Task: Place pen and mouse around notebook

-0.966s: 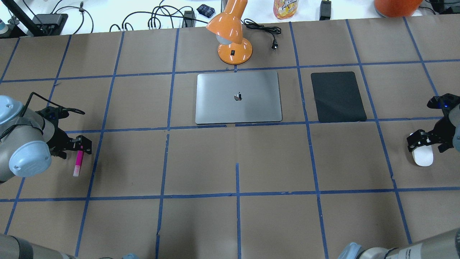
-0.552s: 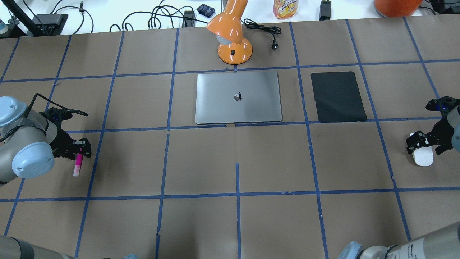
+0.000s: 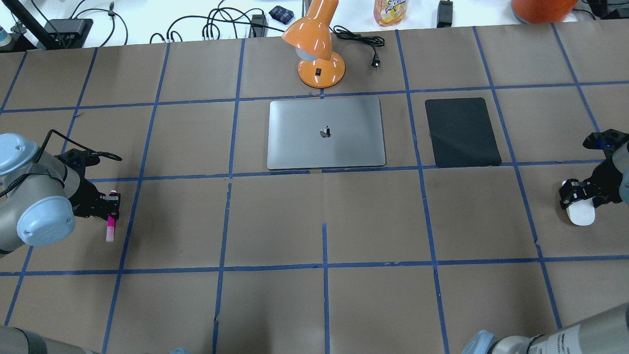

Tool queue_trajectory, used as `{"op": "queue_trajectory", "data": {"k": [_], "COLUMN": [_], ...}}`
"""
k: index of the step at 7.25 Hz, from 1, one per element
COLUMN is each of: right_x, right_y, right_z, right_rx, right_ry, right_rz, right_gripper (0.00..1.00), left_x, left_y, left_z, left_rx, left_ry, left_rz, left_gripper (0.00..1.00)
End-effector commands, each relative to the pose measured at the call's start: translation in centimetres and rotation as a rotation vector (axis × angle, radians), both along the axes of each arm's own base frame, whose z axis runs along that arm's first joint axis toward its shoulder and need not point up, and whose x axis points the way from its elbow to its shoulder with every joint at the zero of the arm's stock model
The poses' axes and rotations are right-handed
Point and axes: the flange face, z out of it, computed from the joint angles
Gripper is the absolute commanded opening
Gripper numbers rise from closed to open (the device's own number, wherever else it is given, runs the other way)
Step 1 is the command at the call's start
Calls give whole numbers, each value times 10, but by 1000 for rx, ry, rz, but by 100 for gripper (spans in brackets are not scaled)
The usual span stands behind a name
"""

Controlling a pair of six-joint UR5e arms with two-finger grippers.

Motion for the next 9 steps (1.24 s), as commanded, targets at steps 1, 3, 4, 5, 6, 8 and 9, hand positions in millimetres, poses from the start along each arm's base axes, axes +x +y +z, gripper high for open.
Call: {"op": "queue_trajectory", "data": {"k": [1, 3, 4, 5, 6, 8, 9], "right_x": [17, 50, 77, 115, 139, 191, 215], "right_y": [-47, -99, -126, -148, -158, -178, -194], "right_z": [42, 74, 67, 78, 74, 43, 35], "right_rx": [-5, -18, -21, -45, -61, -74, -69], "right_ry": [4, -9, -8, 12, -23, -58, -45], "right_rz": [61, 85, 123, 142, 133, 88, 55], "right_gripper": [13, 13, 13, 14, 14, 14, 14], "left_x": [-40, -118, -160, -206, -254, -326, -358], "left_y": [-9, -13, -12, -10, -4, 6, 14], "left_z": [32, 59, 67, 66, 64, 64, 62], "left_rx": [-3, -1, -7, -10, -10, 15, 67], "left_ry": [5, 4, 4, 12, 16, 81, 120], "left_rz": [146, 328, 423, 549, 673, 911, 1065], "left_gripper": [14, 14, 14, 14, 13, 10, 3]}}
